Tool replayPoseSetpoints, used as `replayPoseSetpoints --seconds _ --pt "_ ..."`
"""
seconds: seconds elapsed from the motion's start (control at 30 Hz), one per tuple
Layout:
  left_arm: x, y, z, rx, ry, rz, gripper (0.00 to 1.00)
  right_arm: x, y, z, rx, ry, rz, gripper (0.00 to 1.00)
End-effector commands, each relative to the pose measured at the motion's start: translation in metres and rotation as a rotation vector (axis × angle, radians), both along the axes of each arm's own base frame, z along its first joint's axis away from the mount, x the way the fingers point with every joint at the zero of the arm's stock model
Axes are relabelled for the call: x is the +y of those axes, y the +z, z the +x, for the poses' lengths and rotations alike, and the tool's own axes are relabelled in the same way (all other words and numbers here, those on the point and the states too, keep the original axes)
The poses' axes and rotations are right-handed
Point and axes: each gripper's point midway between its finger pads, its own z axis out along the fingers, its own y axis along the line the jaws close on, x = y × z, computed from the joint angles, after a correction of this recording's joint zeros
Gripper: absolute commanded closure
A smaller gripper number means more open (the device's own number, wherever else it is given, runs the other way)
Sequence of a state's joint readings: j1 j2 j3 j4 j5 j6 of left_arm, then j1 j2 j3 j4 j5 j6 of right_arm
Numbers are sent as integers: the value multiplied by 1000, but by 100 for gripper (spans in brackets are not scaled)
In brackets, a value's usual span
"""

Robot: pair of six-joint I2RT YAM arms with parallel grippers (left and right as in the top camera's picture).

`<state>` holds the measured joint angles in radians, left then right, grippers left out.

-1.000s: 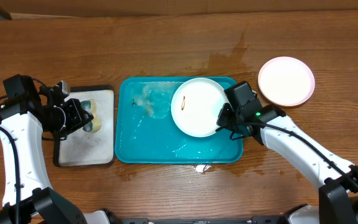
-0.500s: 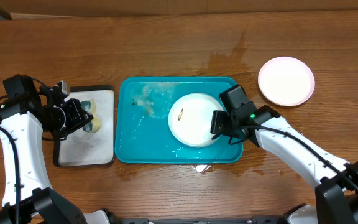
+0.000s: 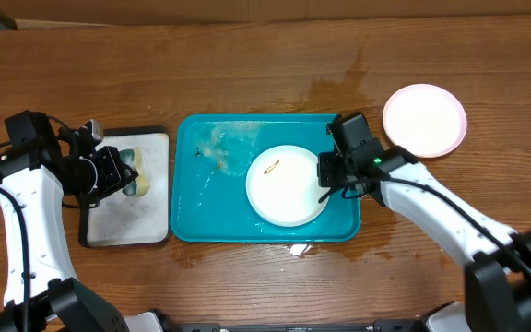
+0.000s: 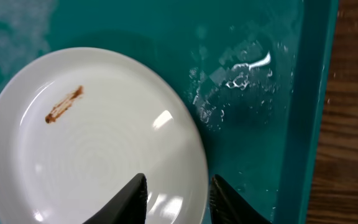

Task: Clean dirty plates on tray and stack at the side
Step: 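Hold the raised white plate on the teal tray with the right gripper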

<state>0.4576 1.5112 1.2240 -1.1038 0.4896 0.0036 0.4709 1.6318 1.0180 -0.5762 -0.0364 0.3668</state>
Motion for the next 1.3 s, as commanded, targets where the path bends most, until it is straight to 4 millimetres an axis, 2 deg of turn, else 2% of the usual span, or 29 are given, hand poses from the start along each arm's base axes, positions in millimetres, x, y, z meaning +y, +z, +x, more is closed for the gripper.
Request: replayPoseSetpoints --seconds 0.0,0.03,0.2,0.33,0.37,0.47,0.63,0.8,0.83,0.87,0.97,1.1,1.2,1.27 --pt "-2 1 1 -5 -21 5 96 -6 -26 -2 103 -138 -4 71" --pt "-2 1 1 -4 -21 5 96 -7 -31 -5 131 -165 -5 74" --pt "-2 1 1 -4 -21 5 96 -11 -34 -15 194 -268 7 74" --pt "-2 0 0 -1 -21 4 96 -1 -35 -33 301 -300 74 74" --pt "-2 0 0 0 -21 5 96 1 -35 -35 314 -295 84 77" --pt "-2 0 0 0 -21 5 96 -1 -35 -32 295 -300 73 91" --pt "-2 0 -1 3 -21 4 96 -4 -36 -28 275 -297 55 94" --pt "-2 0 -1 3 -21 4 96 -12 -32 -7 156 -274 6 96" --pt "-2 0 -1 3 -21 4 96 -13 -27 11 57 -218 -24 96" --pt "-2 0 -1 3 -21 4 96 -12 -23 20 7 -179 -36 96" --pt "-2 0 -1 3 -21 4 96 -4 -14 38 -110 -18 -72 96" --pt "-3 0 -1 4 -21 3 96 -5 -11 44 -201 246 -206 96" --pt "-3 0 -1 7 -21 2 96 -24 -7 54 -241 230 -330 93" --pt "-3 0 -1 5 -21 3 96 -26 -3 55 -241 206 -337 88"
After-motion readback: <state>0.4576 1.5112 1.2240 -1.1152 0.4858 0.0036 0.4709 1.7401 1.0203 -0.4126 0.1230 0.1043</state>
